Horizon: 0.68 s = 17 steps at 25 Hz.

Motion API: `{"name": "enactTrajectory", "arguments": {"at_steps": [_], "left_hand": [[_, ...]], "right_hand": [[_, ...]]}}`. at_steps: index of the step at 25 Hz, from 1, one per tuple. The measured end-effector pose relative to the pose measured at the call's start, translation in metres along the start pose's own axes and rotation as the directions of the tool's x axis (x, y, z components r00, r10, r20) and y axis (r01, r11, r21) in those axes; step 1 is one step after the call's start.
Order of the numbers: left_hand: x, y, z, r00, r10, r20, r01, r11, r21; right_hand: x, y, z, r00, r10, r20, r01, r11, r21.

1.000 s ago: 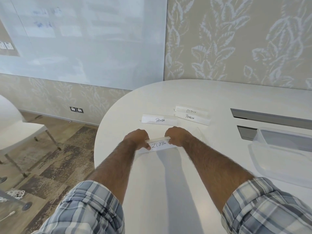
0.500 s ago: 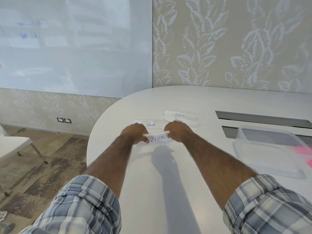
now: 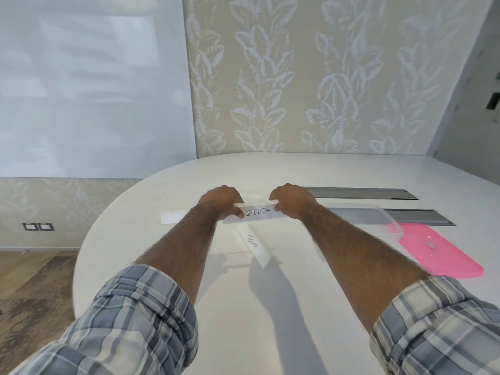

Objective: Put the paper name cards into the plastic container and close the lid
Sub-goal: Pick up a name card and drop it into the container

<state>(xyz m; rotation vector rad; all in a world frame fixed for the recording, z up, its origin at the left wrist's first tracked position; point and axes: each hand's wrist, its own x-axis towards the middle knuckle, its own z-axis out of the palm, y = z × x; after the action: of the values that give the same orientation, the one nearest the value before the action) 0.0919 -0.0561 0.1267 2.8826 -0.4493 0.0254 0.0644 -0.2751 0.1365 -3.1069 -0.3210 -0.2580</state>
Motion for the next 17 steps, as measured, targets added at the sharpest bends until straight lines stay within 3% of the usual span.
{"name": "enactTrajectory", "arguments": {"at_steps": [10,17], "left_hand": [[0.065,0.192,0.036,0.991,0.133,-0.012,-0.133,0.991,-0.024],[0.091,0.269,0.079,0.991,0.124,0.048,-0.120,0.990,-0.079]], "right_hand": [[-0.063,0.189,-0.023,0.991,0.135,-0.018,-0.136,0.990,-0.048],[-0.083,0.275,-0.001,0.986,0.166,0.032,-0.165,0.985,-0.042]]}}
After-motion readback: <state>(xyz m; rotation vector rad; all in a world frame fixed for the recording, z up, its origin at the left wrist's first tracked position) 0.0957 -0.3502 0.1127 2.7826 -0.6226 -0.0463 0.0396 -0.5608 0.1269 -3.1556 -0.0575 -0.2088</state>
